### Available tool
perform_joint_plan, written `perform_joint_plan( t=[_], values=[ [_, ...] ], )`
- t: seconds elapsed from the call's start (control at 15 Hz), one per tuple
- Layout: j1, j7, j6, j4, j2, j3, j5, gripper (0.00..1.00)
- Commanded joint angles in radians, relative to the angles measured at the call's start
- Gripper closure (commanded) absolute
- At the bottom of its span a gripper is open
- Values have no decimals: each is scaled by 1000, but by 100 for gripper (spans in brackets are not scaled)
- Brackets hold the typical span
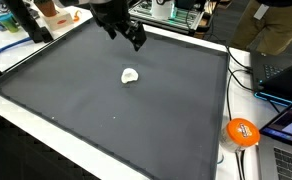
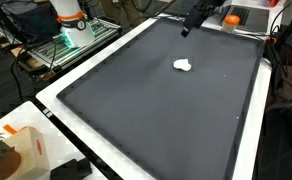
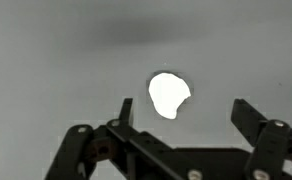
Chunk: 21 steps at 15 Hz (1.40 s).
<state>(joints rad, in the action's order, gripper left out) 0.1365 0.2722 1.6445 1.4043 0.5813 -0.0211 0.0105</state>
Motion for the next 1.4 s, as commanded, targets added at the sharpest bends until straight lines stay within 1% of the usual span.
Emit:
perform_joint_plan(
  t=[0.0, 0.2, 0.33, 0.6, 0.87, 1.07, 1.33],
  values=[
    [-24, -81, -181, -243, 182, 5, 6, 0],
    [-43, -132, -275, -394, 287, 0, -11, 0],
    [-55, -162, -304, -495, 359, -13, -38, 0],
    [-52, -166, -391, -681, 497, -27, -78, 0],
    [-43, -148, -453, -781, 576, -38, -103, 0],
    [-30, -122, -467, -837, 619, -30, -95, 0],
    [-17, -98, -495, -858, 648, -30, -87, 0]
  ],
)
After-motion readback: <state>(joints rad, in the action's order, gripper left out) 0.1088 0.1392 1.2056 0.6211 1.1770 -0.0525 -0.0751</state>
